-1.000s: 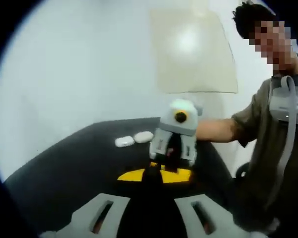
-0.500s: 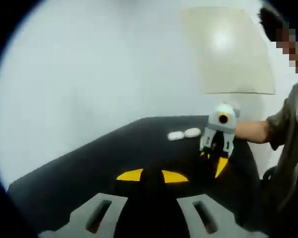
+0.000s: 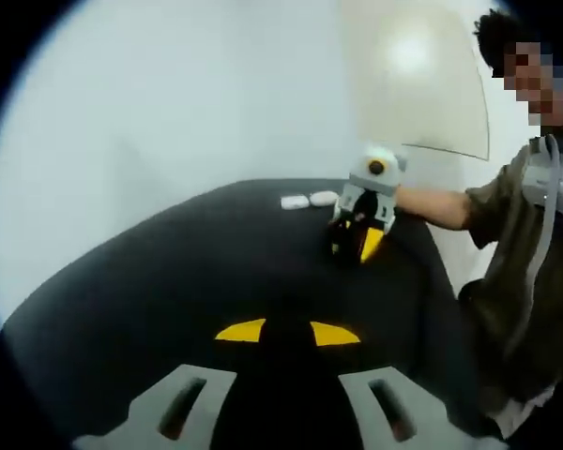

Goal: Pick up three earphones and place each one into its charging case using tactile feedback, ensure that each earphone is properly inserted and securely positioned inside the case.

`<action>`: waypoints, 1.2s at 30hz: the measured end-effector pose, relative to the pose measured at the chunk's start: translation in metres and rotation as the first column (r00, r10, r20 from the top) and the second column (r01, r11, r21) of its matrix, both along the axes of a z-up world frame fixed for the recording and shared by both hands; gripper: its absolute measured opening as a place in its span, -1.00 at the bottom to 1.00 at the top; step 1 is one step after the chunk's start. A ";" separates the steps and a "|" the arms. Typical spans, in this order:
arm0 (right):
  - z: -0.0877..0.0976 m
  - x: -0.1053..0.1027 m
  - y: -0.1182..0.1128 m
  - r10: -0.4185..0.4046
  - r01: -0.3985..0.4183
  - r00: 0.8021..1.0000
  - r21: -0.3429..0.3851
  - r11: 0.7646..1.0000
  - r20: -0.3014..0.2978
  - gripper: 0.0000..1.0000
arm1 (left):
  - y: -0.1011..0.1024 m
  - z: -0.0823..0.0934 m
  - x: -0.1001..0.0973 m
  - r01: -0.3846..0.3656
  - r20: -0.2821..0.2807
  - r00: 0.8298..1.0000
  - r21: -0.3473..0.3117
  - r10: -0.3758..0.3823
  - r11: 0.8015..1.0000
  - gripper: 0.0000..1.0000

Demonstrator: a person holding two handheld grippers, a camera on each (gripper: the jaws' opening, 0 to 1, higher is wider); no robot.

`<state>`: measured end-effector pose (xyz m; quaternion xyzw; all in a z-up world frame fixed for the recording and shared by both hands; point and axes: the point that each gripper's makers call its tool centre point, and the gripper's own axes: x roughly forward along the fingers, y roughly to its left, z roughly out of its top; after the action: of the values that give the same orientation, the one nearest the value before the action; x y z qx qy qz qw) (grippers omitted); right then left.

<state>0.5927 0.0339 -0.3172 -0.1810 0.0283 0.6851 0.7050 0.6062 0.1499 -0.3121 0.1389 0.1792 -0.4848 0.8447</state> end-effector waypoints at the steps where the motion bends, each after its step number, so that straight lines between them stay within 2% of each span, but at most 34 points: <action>1: 0.000 0.000 0.000 0.001 -0.001 1.000 0.000 1.000 0.000 -0.64 | -0.001 -0.005 0.000 0.004 -0.020 1.000 0.013 -0.004 1.000 -0.71; 5: 0.000 0.000 -0.001 0.003 -0.003 1.000 0.001 1.000 -0.001 -0.64 | -0.007 -0.007 0.004 -0.008 -0.030 1.000 -0.006 0.007 1.000 -0.77; 9: 0.000 -0.001 -0.001 0.004 -0.004 1.000 0.001 1.000 0.001 -0.64 | -0.008 -0.008 0.004 -0.045 -0.074 0.996 -0.036 0.042 0.998 -0.81; 12: 0.000 -0.002 -0.001 0.004 -0.004 1.000 0.001 1.000 0.003 -0.64 | -0.005 -0.007 0.005 -0.066 -0.076 0.995 -0.037 0.063 0.997 -0.81; 13: 0.000 -0.002 -0.002 0.005 -0.005 1.000 0.002 1.000 0.004 -0.64 | -0.004 -0.006 0.006 -0.076 -0.073 0.995 -0.032 0.073 0.997 -0.74; 15: 0.000 -0.003 -0.002 0.004 -0.004 1.000 0.002 1.000 0.005 -0.64 | 0.000 0.000 0.009 -0.089 -0.071 0.994 -0.032 0.087 0.995 -0.44; 16: 0.000 -0.003 -0.001 0.004 -0.004 1.000 0.002 1.000 0.005 -0.64 | 0.001 0.005 0.011 -0.097 -0.086 0.992 -0.060 0.092 0.993 -0.35; 17: 0.000 -0.003 -0.002 0.005 -0.005 1.000 0.002 1.000 0.004 -0.64 | 0.001 0.010 0.015 -0.111 -0.088 0.991 -0.073 0.105 0.991 -0.41; 18: 0.000 -0.003 -0.002 0.005 -0.005 1.000 0.002 1.000 0.004 -0.64 | 0.006 0.013 0.022 -0.159 -0.073 0.985 -0.052 0.155 0.986 -0.55; 19: 0.000 -0.003 -0.002 0.005 -0.005 1.000 0.002 1.000 0.004 -0.64 | 0.008 0.015 0.031 -0.183 -0.020 0.983 -0.009 0.183 0.983 -0.71; 20: 0.000 -0.003 -0.002 0.005 -0.005 1.000 0.002 1.000 0.004 -0.64 | 0.006 0.018 0.034 -0.181 0.003 0.984 0.015 0.181 0.983 -0.76; 23: 0.000 -0.004 -0.002 0.005 -0.005 1.000 0.003 1.000 0.004 -0.64 | -0.016 0.018 0.033 -0.132 -0.051 0.990 0.021 0.133 0.991 -0.74; 25: 0.000 -0.004 -0.002 0.005 -0.005 1.000 0.003 1.000 0.005 -0.64 | -0.025 0.011 0.035 -0.107 -0.074 0.991 0.076 0.113 0.991 -0.72; 28: 0.000 -0.004 -0.002 0.005 -0.005 1.000 0.004 1.000 0.005 -0.64 | -0.033 -0.006 0.037 -0.101 -0.141 0.982 0.157 0.124 0.982 -0.59; 29: 0.000 -0.004 -0.002 0.005 -0.005 1.000 0.004 1.000 0.004 -0.64 | -0.036 -0.005 0.039 -0.100 -0.140 0.983 0.149 0.121 0.984 -0.62; 31: 0.000 -0.005 -0.002 0.005 -0.005 1.000 0.004 1.000 0.006 -0.64 | -0.039 -0.008 0.040 -0.112 -0.175 0.975 0.152 0.138 0.982 -0.66; 34: 0.000 -0.005 -0.002 0.006 -0.006 1.000 0.003 1.000 0.008 -0.64 | -0.040 -0.010 0.039 -0.122 -0.183 0.971 0.158 0.151 0.980 -0.71; 36: 0.000 -0.005 -0.002 0.006 -0.006 1.000 0.003 1.000 0.011 -0.64 | -0.038 -0.007 0.037 -0.123 -0.161 0.975 0.177 0.152 0.976 -0.62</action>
<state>0.5872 0.0319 -0.3172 -0.1835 0.0227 0.6864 0.7033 0.6430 0.1116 -0.3191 0.1533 0.3013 -0.4188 0.8428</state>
